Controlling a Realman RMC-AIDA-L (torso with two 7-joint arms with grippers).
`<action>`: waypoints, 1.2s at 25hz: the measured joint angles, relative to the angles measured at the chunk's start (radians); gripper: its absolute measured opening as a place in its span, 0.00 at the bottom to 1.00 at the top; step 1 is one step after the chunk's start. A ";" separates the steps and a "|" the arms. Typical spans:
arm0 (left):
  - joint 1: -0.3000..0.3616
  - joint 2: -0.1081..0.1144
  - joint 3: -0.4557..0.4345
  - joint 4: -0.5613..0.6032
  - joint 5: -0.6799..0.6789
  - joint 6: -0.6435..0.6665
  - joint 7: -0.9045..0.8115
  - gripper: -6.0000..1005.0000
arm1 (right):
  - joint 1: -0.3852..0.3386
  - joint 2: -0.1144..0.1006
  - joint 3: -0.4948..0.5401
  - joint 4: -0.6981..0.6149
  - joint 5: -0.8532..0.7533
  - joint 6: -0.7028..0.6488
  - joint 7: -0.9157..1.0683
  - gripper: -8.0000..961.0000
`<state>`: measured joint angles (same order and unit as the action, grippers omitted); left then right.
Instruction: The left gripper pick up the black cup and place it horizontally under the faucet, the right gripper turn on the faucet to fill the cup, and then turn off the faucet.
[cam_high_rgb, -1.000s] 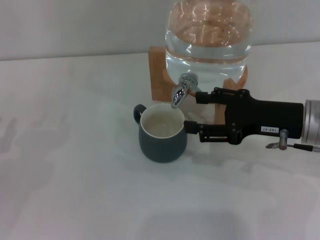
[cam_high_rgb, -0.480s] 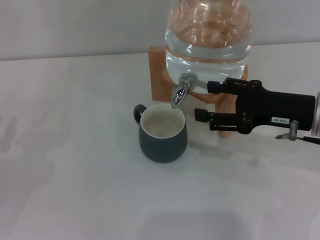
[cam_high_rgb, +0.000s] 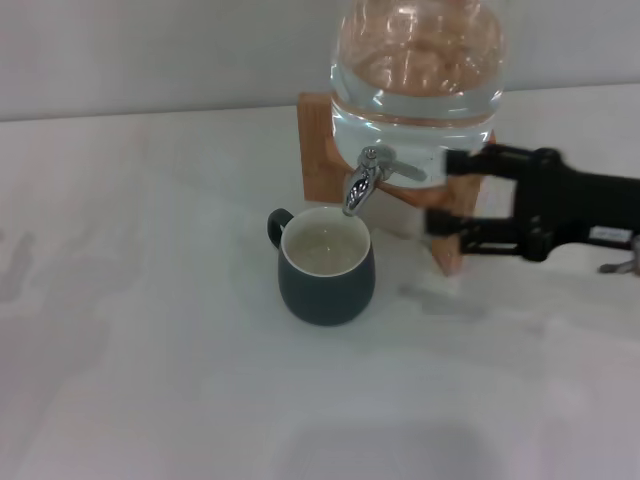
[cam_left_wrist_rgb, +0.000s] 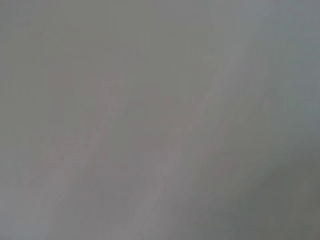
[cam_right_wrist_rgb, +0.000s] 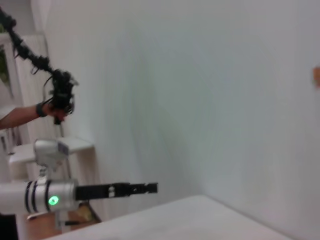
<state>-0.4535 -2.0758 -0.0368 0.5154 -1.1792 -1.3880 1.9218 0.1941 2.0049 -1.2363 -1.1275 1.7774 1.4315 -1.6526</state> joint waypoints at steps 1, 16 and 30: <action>0.000 0.000 0.000 0.000 0.000 0.000 0.000 0.43 | -0.007 0.000 0.026 0.000 -0.003 0.006 0.001 0.87; 0.006 -0.001 0.038 0.002 -0.005 -0.017 0.000 0.43 | -0.074 -0.003 0.462 0.080 -0.025 0.049 -0.018 0.87; 0.042 -0.006 0.038 0.011 -0.039 -0.112 0.019 0.62 | -0.049 -0.024 0.713 0.132 -0.043 -0.061 -0.025 0.88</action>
<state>-0.4117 -2.0817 0.0014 0.5263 -1.2183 -1.5002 1.9406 0.1451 1.9807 -0.5229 -0.9960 1.7346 1.3707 -1.6772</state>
